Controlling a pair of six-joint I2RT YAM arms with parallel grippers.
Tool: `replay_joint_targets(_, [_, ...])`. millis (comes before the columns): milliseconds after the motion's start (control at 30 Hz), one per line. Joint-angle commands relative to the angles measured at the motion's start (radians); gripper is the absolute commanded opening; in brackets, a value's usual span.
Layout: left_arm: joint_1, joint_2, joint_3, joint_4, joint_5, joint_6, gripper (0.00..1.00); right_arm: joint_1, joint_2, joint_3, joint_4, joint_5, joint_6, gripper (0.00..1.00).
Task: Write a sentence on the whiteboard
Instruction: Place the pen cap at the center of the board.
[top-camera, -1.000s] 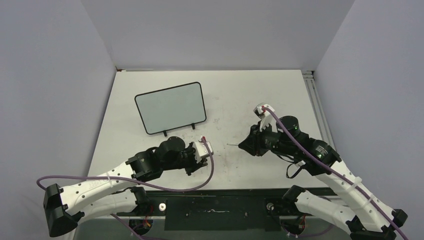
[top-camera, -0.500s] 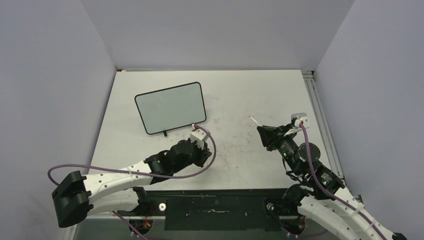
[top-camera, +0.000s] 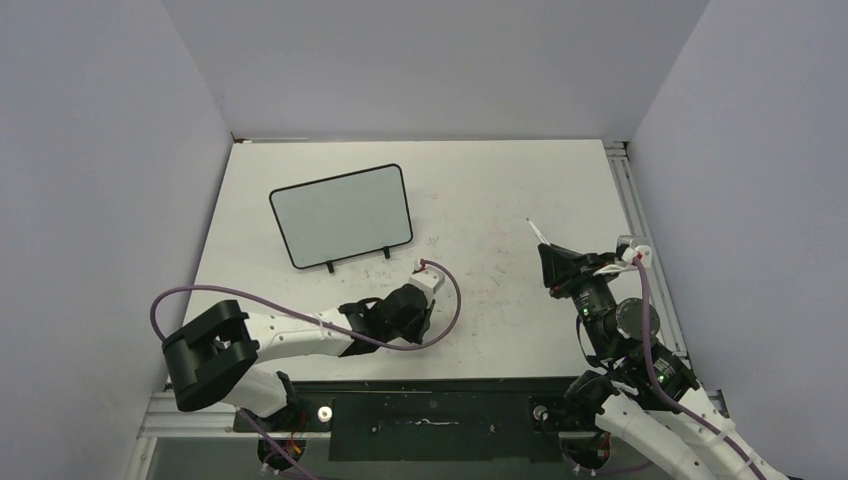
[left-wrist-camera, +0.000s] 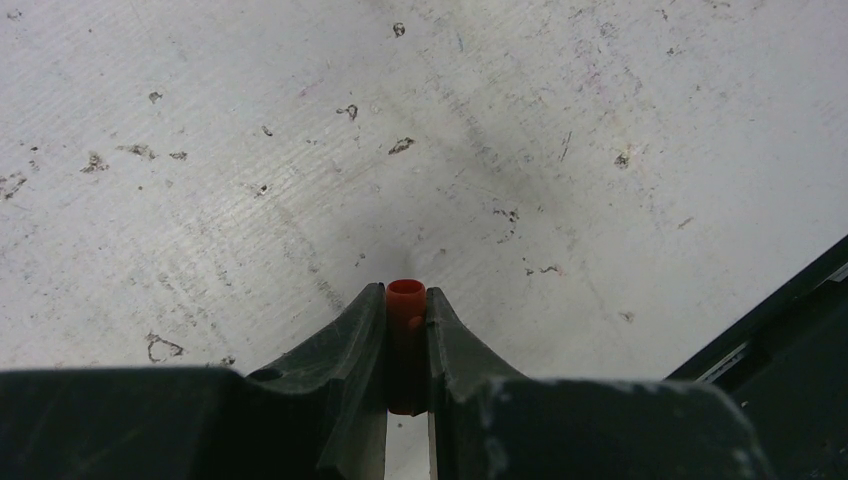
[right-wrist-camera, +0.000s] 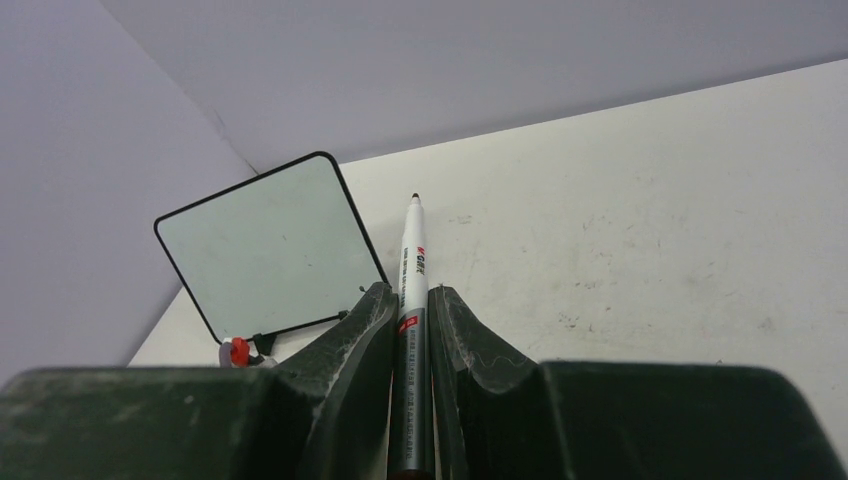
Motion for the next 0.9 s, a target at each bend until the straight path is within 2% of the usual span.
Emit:
replay_joint_targets(0, [-0.004,0.055,0.064,0.012,0.004,-0.016,0.13,-0.004,0.011,0.001,0.009,0.045,0.0,0.05])
replay_joint_targets(100, [-0.004,0.093,0.084,-0.008,0.0,-0.014,0.21,-0.003,0.023,0.006,0.009,0.046,-0.007,0.05])
replay_joint_targets(233, [-0.004,0.106,0.096,-0.009,0.002,-0.013,0.36,-0.004,0.043,0.003,0.014,0.041,-0.008,0.05])
replay_joint_targets(467, [-0.003,0.046,0.099,-0.049,-0.013,-0.005,0.56,-0.004,0.055,-0.002,0.015,0.034,0.0,0.05])
replay_joint_targets(633, [0.028,-0.079,0.079,-0.066,-0.019,-0.015,0.81,-0.003,0.063,-0.002,0.012,0.033,0.004,0.05])
replay_joint_targets(767, [0.076,-0.184,0.073,-0.108,-0.064,-0.036,0.9,-0.004,0.075,0.002,0.012,0.031,0.004,0.05])
replay_joint_targets(867, [0.153,-0.235,0.045,-0.131,-0.079,-0.068,0.91,-0.004,0.085,-0.001,0.017,0.026,0.012,0.05])
